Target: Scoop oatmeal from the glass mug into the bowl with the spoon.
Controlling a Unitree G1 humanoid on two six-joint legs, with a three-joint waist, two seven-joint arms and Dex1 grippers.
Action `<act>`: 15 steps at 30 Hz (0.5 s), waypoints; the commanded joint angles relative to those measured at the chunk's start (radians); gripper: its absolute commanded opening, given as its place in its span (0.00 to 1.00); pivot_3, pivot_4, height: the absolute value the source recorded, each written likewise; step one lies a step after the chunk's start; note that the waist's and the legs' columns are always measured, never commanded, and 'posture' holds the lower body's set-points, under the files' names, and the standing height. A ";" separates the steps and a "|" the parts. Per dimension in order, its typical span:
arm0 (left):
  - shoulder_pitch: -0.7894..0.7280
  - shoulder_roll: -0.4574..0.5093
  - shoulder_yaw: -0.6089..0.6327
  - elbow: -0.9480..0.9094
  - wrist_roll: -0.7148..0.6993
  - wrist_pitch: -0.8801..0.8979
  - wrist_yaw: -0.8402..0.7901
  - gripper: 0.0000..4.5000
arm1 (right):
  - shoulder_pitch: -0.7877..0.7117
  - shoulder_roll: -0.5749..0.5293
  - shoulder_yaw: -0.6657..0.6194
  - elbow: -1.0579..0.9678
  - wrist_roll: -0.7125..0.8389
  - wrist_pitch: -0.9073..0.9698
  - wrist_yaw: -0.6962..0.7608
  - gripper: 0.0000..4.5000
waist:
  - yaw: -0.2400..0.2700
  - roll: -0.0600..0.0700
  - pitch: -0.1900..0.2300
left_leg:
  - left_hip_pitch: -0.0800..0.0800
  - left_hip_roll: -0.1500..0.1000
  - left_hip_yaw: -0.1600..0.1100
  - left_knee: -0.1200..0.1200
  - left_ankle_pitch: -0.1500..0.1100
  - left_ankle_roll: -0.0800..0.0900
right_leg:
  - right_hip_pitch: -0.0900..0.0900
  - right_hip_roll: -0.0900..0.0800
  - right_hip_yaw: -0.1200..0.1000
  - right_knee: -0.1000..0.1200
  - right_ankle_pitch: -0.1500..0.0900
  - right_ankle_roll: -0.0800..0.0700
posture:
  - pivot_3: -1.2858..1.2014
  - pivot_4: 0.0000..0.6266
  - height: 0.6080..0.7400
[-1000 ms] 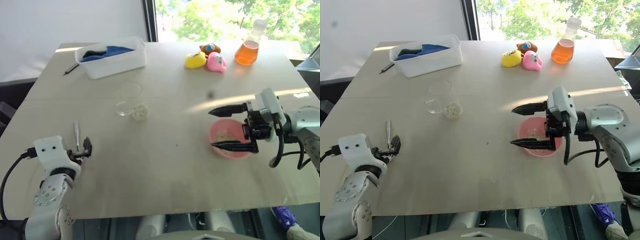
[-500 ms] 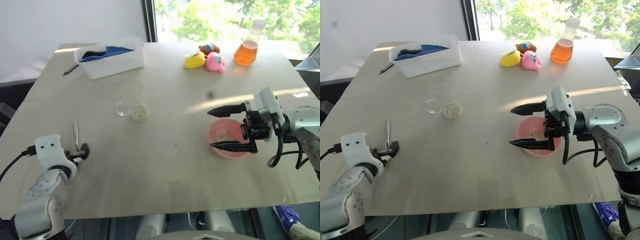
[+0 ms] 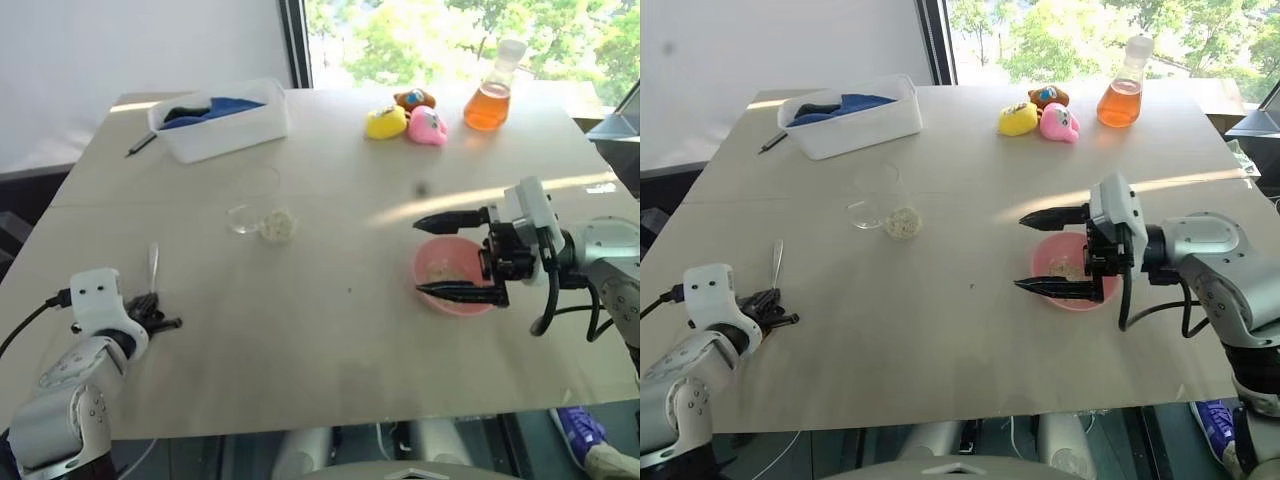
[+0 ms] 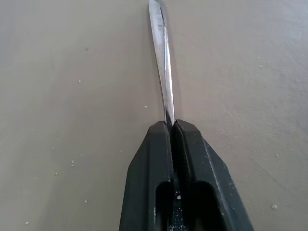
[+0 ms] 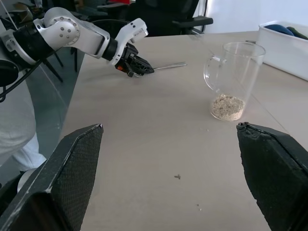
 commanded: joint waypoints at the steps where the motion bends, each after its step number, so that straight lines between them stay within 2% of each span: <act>1: 0.045 -0.029 -0.016 0.041 0.022 -0.019 0.004 0.01 | -0.016 0.005 -0.024 -0.020 0.006 -0.013 0.000 1.00 | 0.000 0.002 -0.001 | 0.000 0.000 0.000 0.000 0.000 0.000 | 0.000 0.000 0.000 0.000 0.000 0.000 | 0.52 0.24 1.00; 4: 0.074 -0.059 -0.008 0.021 0.021 -0.086 -0.001 0.01 | -0.021 0.011 -0.019 -0.013 0.003 -0.014 0.007 1.00 | 0.000 0.003 -0.002 | 0.000 0.000 0.000 0.000 0.000 0.000 | 0.000 0.000 0.001 0.000 0.000 0.000 | 0.52 0.24 1.00; 8: 0.126 -0.114 0.008 -0.032 0.010 -0.295 -0.053 0.01 | -0.022 0.019 -0.013 -0.002 -0.002 -0.018 0.014 1.00 | -0.001 0.003 -0.002 | 0.000 0.000 0.001 0.000 0.000 0.000 | -0.001 0.000 0.002 0.000 0.000 0.000 | 0.52 0.24 1.00; 13: 0.190 -0.191 0.015 -0.141 -0.004 -0.488 -0.086 0.01 | -0.007 0.040 0.001 0.000 -0.002 -0.014 0.011 1.00 | 0.002 -0.003 0.000 | -0.002 0.000 0.001 0.000 0.000 0.000 | -0.002 -0.001 0.001 -0.001 0.000 0.000 | 0.52 0.24 1.00; 15: 0.205 -0.213 -0.003 -0.201 -0.055 -0.602 -0.171 0.01 | -0.003 0.050 -0.001 0.002 0.010 0.000 0.006 1.00 | 0.005 -0.004 0.000 | -0.003 0.000 0.001 0.000 -0.001 0.001 | -0.002 -0.001 0.000 -0.001 0.000 0.000 | 0.52 0.24 1.00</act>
